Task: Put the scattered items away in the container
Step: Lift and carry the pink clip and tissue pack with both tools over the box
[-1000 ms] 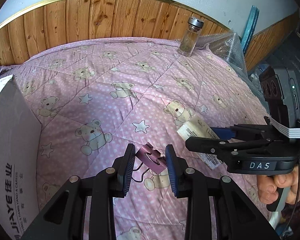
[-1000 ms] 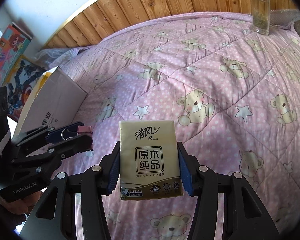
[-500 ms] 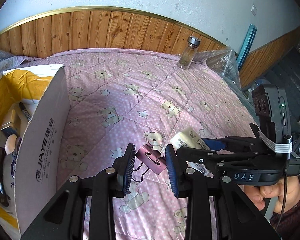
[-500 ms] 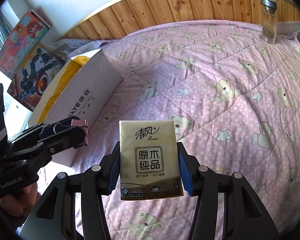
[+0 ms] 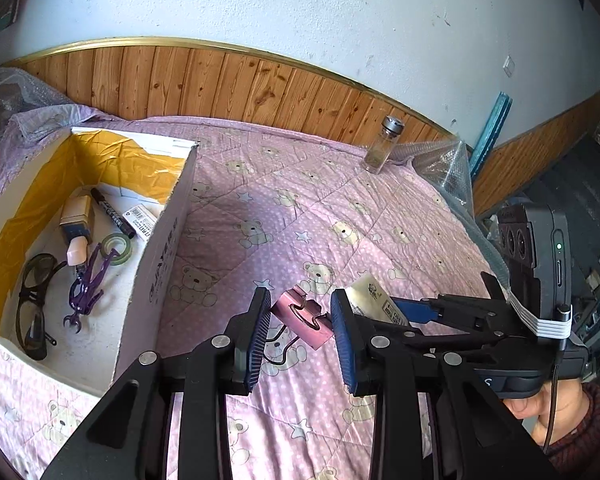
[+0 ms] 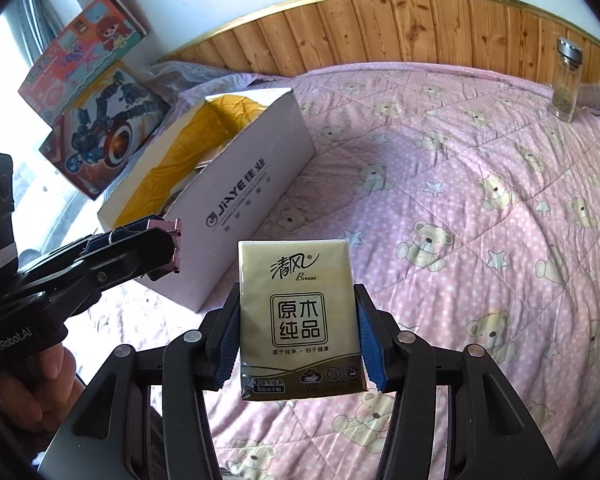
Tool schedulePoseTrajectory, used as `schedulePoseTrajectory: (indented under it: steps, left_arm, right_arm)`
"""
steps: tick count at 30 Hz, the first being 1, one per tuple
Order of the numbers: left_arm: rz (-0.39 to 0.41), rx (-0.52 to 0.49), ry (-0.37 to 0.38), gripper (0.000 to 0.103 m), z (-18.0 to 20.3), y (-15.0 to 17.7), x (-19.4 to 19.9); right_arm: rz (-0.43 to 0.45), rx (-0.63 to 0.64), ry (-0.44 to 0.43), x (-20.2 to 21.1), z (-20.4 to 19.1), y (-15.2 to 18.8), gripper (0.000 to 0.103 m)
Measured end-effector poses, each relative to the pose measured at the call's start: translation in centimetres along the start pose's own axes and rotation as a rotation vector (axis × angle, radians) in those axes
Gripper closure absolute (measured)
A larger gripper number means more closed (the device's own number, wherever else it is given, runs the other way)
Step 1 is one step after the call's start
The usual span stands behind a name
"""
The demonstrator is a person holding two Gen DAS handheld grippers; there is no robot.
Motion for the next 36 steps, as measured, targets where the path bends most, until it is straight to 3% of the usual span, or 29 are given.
schedulePoseTrajectory:
  steps: [19, 36]
  left_arm:
    - [0.124, 0.109, -0.025, 0.071, -5.3, 0.3, 7.5]
    - [0.183, 0.199, -0.078, 0.071, -12.4, 0.1, 10.1]
  right_arm:
    - [0.007, 0.155, -0.012, 0.1, -9.6, 0.7, 0.049]
    - [0.004, 0.249, -0.018, -1.8, -15.4, -1.4, 0.049]
Point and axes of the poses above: each gripper's, at about its wrist camera, not at the fingertips, and x roughly against the way its jaws point, z to its right, y to its underside, the point moved 10 cm from there along -x, roughly the way its jaws point, and after that the axes turned 14 degrees about -x, right-handed, at the moved point
